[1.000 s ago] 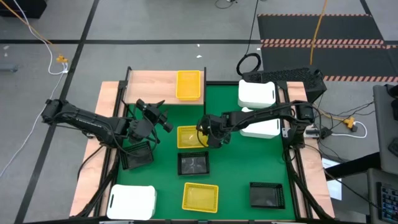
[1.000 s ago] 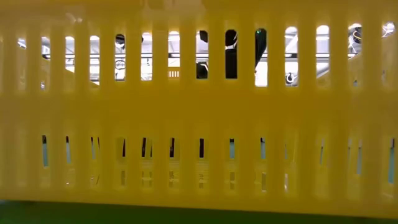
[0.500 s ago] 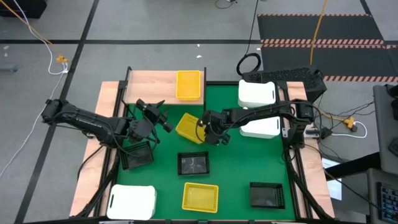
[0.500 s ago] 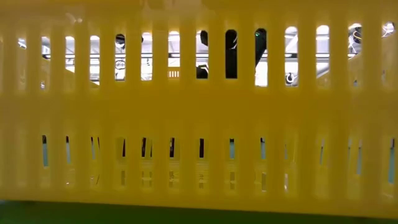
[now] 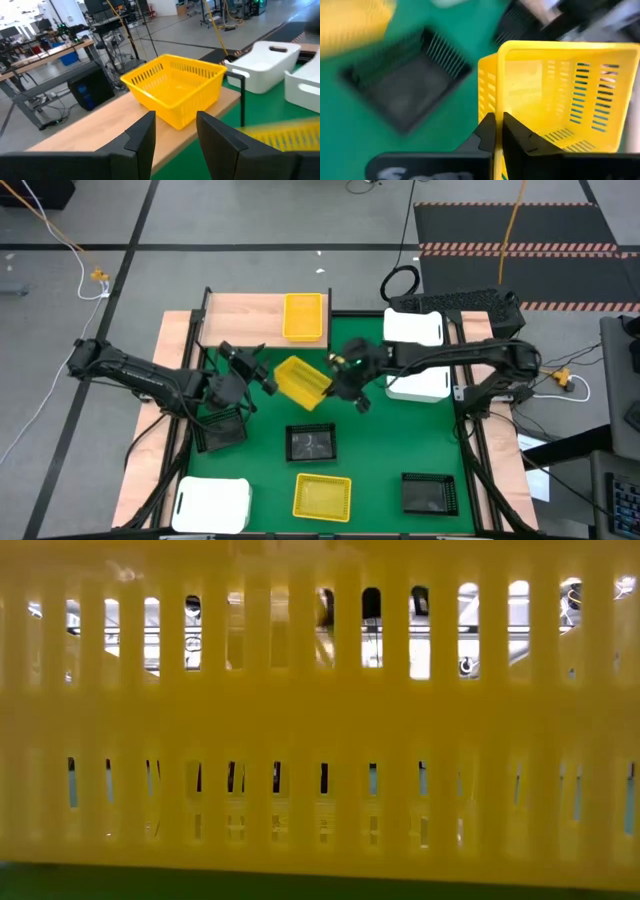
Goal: Stack baskets on shelf by color
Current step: Stack the top yellow bin on top of the other yellow bin on the shelf
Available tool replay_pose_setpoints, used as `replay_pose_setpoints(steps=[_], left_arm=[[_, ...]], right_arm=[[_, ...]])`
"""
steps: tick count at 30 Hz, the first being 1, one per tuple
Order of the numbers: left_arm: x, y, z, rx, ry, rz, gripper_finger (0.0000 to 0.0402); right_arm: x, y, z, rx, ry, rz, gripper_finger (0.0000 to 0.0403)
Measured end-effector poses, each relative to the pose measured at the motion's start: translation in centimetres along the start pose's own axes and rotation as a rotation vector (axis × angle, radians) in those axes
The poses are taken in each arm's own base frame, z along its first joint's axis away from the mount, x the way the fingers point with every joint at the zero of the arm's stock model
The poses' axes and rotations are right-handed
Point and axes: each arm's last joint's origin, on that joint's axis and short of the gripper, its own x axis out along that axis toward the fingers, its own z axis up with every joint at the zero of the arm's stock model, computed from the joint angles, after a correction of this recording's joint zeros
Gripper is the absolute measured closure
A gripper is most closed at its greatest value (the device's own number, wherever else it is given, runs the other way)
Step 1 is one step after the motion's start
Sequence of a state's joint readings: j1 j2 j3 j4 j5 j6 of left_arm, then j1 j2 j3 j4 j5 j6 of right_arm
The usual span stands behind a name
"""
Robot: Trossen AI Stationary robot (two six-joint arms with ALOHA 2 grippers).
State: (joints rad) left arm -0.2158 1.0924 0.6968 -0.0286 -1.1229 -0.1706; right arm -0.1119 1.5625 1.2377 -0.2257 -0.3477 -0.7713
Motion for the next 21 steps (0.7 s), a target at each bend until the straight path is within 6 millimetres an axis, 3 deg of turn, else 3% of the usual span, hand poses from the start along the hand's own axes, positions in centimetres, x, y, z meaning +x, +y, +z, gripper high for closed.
replay_pose_setpoints(steps=[6, 9, 13, 17, 21], left_arm=[[-0.7, -0.4, 0.0, -0.027, -0.007, -0.035, 0.0256], [-0.8, -0.5, 0.0, -0.031, -0.011, -0.039, 0.0256], [-0.8, -0.5, 0.0, -0.028, -0.01, -0.038, 0.0256], [-0.8, -0.5, -0.1, -0.015, -0.004, -0.038, 0.0256], [-0.9, -0.4, -0.5, 0.001, 0.012, -0.038, 0.0256]], right_arm=[[-3.9, -2.4, 4.7, 0.108, -0.168, -0.104, 0.0397], [-6.4, -5.0, 8.5, 0.158, -0.277, -0.175, 0.0398], [-9.0, -8.9, 11.7, 0.2, -0.345, -0.264, 0.0398], [-10.1, -12.7, 12.0, 0.295, -0.322, -0.424, 0.0398], [-9.5, -16.2, 9.3, 0.413, -0.187, -0.6, 0.0399]])
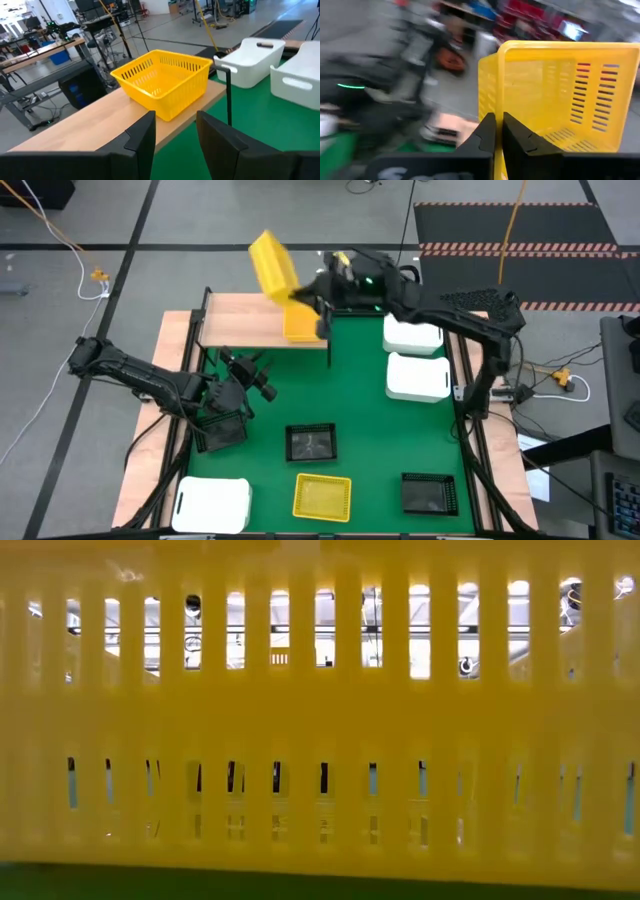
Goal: Stack baskets on shelf by color
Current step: Stack the top yellow bin on top of the other yellow bin on the shelf
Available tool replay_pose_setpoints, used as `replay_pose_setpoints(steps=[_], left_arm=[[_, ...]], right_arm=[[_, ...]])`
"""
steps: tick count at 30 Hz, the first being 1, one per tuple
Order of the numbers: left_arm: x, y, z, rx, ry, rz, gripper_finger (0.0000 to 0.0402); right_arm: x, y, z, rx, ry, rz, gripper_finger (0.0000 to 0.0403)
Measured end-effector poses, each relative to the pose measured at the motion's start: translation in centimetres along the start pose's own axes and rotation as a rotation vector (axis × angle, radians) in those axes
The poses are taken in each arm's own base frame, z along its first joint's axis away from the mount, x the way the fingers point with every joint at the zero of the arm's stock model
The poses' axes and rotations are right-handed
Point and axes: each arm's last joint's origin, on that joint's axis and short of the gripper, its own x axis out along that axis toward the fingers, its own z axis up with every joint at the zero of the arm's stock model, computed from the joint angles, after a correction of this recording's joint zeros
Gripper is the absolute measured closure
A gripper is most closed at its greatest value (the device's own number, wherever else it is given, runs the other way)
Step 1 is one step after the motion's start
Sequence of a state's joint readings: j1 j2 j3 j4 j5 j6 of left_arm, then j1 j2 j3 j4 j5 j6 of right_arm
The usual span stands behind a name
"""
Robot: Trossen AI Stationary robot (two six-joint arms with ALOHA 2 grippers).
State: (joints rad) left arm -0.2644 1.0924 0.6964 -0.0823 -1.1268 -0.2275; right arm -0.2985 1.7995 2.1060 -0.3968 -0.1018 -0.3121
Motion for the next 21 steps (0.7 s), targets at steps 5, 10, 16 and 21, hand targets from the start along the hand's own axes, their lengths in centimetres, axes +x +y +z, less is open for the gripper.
replay_pose_setpoints(steps=[5, 10, 16, 21], left_arm=[[-0.2, -0.1, -0.2, 0.0, 0.007, -0.007, 0.0256], [-0.2, -0.1, -0.2, 0.004, 0.007, -0.007, 0.0256], [-0.2, -0.1, -0.2, 0.005, 0.009, -0.01, 0.0256], [-0.3, -0.1, -0.4, 0.004, 0.018, -0.01, 0.0256]], right_arm=[[2.8, -3.0, -5.2, 0.027, 0.283, -0.069, 0.0399], [4.2, -3.2, -8.2, 0.039, 0.42, -0.021, 0.0399], [5.1, -2.9, -9.7, 0.073, 0.497, 0.0, 0.0399], [5.0, -2.4, -9.6, 0.069, 0.512, -0.039, 0.0399]])
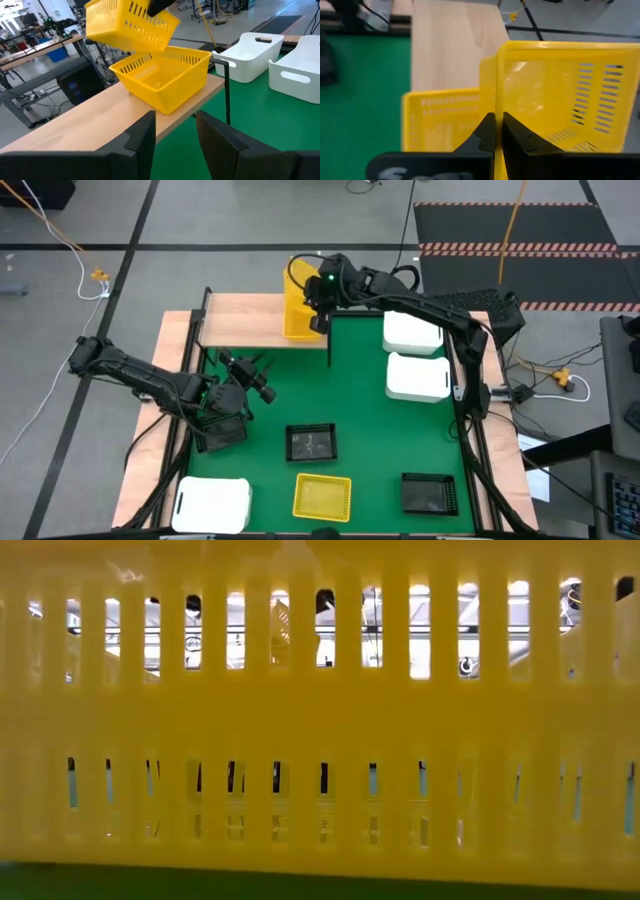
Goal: Stack baskets on shelf by color
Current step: Stack the top yellow bin on top of the other yellow bin on the shelf
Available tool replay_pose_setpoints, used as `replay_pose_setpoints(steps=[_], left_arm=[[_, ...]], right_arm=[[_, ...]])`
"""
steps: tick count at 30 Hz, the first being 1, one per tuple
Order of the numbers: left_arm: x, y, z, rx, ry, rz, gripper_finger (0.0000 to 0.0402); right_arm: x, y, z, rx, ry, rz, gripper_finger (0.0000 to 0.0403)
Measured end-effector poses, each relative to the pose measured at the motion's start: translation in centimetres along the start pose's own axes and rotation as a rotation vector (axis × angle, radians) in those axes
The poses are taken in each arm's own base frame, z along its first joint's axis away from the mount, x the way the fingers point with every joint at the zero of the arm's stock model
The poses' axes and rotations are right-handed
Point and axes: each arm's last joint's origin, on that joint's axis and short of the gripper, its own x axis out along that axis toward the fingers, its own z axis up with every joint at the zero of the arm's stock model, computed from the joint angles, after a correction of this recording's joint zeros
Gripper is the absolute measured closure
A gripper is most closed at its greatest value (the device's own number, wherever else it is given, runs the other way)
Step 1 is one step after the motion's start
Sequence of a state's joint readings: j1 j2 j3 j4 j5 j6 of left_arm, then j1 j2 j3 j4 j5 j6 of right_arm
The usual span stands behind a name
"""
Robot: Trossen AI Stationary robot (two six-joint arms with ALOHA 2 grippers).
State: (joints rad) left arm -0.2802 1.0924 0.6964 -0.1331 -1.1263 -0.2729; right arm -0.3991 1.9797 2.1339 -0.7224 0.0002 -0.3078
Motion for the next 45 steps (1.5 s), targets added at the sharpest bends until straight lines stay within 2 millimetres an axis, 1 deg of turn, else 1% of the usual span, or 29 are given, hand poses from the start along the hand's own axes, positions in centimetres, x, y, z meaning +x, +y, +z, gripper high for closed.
replay_pose_setpoints(steps=[6, 10, 16, 21, 26, 34, 39, 45], left_arm=[[0.0, 0.0, 0.0, -0.002, 0.0, 0.0, 0.0256], [0.0, 0.0, 0.0, -0.001, 0.0, 0.0, 0.0256], [0.0, 0.0, 0.0, 0.0, 0.0, 0.0, 0.0256], [0.0, 0.0, 0.0, 0.002, 0.002, 0.0, 0.0256], [0.0, 0.0, 0.0, 0.001, 0.003, 0.0, 0.0256], [0.0, 0.0, 0.0, 0.001, 0.003, -0.001, 0.0256], [0.0, 0.0, 0.0, 0.001, 0.003, -0.001, 0.0256], [0.0, 0.0, 0.0, 0.001, 0.003, -0.001, 0.0256]], right_arm=[[-0.3, 1.1, 0.4, -0.018, -0.004, 0.019, 0.0399], [-0.2, 2.1, 0.5, -0.03, 0.001, 0.03, 0.0399], [-0.4, 3.8, 0.8, -0.064, 0.051, -0.056, 0.0399], [-0.5, 5.1, 1.0, -0.065, 0.053, -0.046, 0.0399], [-0.6, 6.2, 0.8, -0.078, 0.1, -0.072, 0.0399], [-0.7, 6.8, 0.8, -0.064, 0.118, -0.074, 0.0398], [-0.8, 6.9, 0.4, -0.05, 0.158, -0.066, 0.0382], [-0.8, 6.9, 0.3, -0.045, 0.165, -0.065, 0.0366]])
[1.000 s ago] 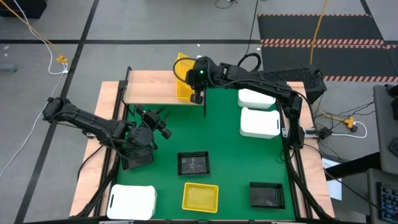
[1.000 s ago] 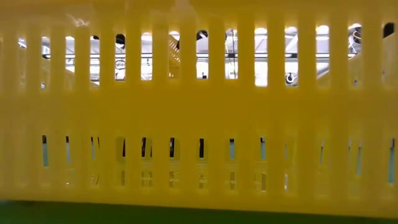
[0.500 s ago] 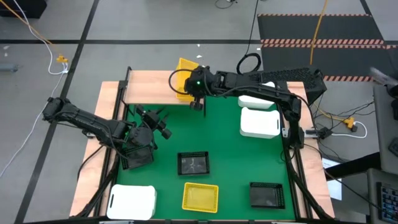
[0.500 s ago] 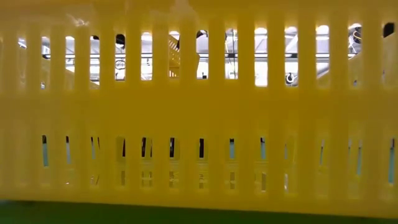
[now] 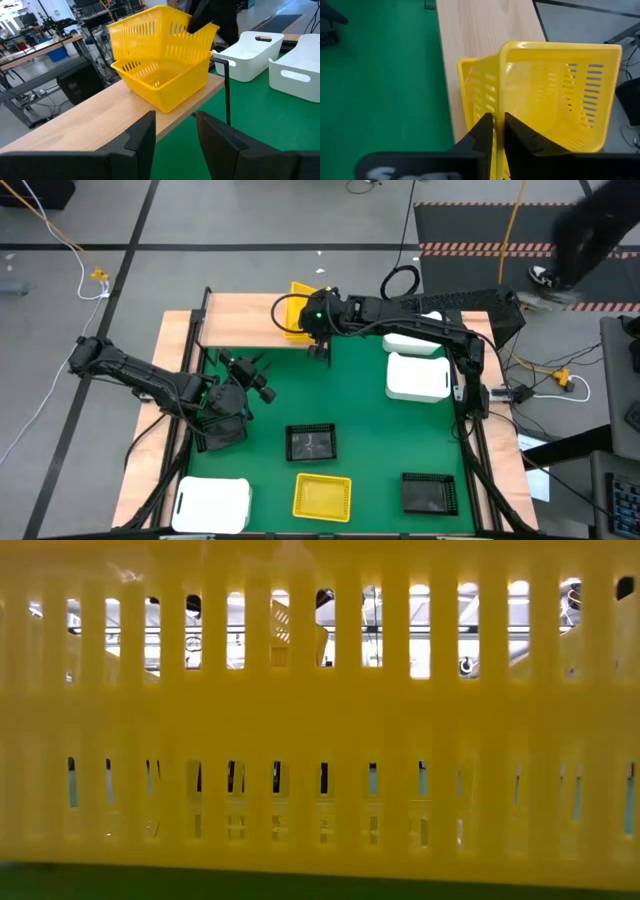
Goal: Stack baskets on shelf by color
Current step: Stack the top yellow bin on top of the other yellow bin on the shelf, then stack the yellow bin on top of the other yellow bin on the shelf
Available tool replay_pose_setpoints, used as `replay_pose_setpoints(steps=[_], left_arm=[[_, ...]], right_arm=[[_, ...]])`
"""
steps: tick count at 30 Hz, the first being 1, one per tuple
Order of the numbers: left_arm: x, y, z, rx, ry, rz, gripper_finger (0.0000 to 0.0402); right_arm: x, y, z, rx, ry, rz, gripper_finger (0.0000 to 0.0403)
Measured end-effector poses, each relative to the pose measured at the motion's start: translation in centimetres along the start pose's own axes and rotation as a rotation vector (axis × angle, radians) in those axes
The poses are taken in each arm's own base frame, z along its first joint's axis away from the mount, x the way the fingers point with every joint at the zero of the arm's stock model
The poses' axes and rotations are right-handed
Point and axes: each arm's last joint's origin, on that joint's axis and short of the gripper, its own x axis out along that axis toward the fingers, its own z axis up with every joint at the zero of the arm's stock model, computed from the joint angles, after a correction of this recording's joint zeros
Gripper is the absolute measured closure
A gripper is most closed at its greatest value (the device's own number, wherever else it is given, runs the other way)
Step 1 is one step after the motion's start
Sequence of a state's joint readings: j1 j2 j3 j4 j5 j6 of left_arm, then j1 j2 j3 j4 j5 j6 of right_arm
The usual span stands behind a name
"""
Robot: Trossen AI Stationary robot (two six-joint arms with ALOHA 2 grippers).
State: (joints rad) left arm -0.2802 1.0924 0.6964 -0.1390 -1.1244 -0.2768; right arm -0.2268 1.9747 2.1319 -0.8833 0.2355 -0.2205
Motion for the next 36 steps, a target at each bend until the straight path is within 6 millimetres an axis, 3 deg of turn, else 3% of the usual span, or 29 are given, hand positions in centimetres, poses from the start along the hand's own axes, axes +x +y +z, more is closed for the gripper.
replay_pose_setpoints(steps=[13, 18, 23, 25, 28, 36], left_arm=[[0.0, 0.0, 0.0, 0.002, 0.0, 0.0, 0.0256], [0.0, 0.1, -0.2, 0.014, 0.011, 0.003, 0.0256], [0.0, 0.2, -0.6, 0.019, 0.035, 0.009, 0.0256], [0.0, 0.3, -0.8, 0.017, 0.044, 0.012, 0.0256], [-0.1, 0.3, -1.0, 0.009, 0.053, 0.012, 0.0256], [-0.1, 0.3, -0.9, -0.021, 0.044, 0.018, 0.0256]], right_arm=[[-0.5, -0.3, 0.6, -0.017, -0.065, -0.013, 0.0297], [-2.5, -0.8, 0.8, -0.032, -0.1, -0.007, 0.0285], [-6.4, -1.0, -0.3, -0.005, -0.153, 0.292, 0.029], [-7.2, -0.3, -1.6, 0.007, -0.186, 0.413, 0.0293], [-7.6, 1.8, -4.6, 0.014, -0.224, 0.431, 0.0299], [-7.0, 8.5, -16.2, -0.025, -0.333, 0.579, 0.0311]])
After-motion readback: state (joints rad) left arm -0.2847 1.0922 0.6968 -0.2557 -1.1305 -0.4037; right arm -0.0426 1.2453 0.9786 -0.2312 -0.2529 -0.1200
